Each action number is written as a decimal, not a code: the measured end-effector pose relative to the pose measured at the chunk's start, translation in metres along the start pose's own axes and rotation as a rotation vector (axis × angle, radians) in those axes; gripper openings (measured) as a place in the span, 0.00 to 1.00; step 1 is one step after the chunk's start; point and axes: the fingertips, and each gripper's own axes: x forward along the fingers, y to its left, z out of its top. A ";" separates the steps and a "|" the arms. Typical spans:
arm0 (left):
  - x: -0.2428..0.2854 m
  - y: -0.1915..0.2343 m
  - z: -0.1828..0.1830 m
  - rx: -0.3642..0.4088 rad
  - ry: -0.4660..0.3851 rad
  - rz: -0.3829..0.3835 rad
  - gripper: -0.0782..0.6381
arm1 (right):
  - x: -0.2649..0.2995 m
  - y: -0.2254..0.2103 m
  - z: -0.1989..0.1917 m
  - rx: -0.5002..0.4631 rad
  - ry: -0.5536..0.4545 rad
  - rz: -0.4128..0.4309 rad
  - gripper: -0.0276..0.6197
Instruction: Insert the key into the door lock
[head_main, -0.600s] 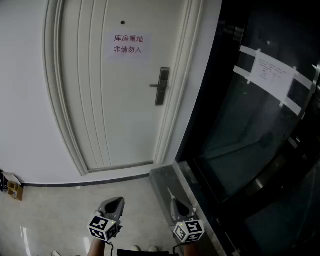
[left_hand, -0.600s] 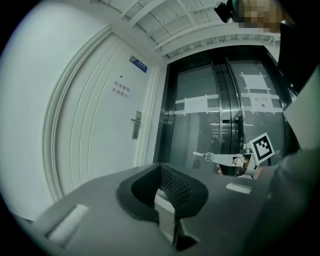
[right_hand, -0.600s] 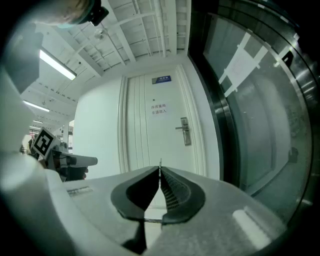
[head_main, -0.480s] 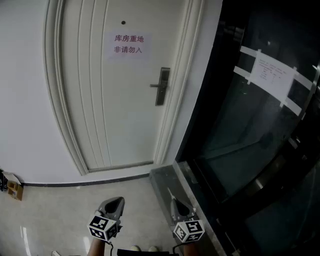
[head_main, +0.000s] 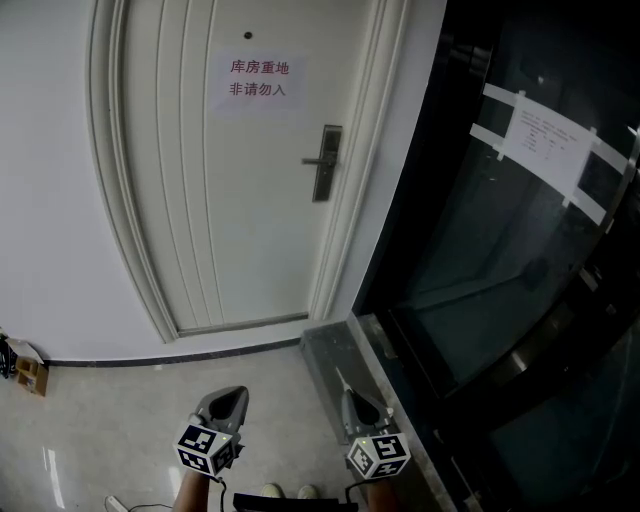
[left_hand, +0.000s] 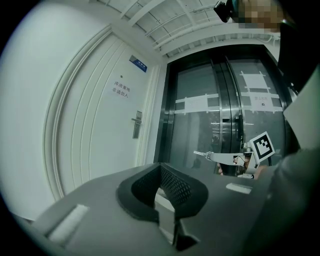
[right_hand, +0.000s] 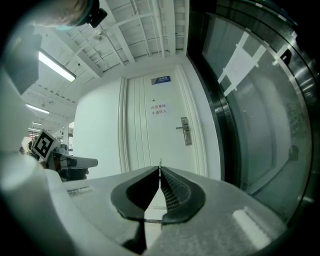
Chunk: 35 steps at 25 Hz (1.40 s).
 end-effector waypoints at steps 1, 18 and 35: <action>0.000 0.000 0.000 0.000 0.001 0.000 0.11 | 0.000 0.001 0.000 0.000 0.000 0.001 0.06; 0.012 0.011 0.006 0.012 -0.006 -0.029 0.11 | 0.013 -0.004 0.002 -0.001 -0.008 -0.031 0.06; 0.137 0.062 0.017 -0.014 0.005 -0.036 0.11 | 0.126 -0.074 0.008 0.013 0.014 -0.039 0.06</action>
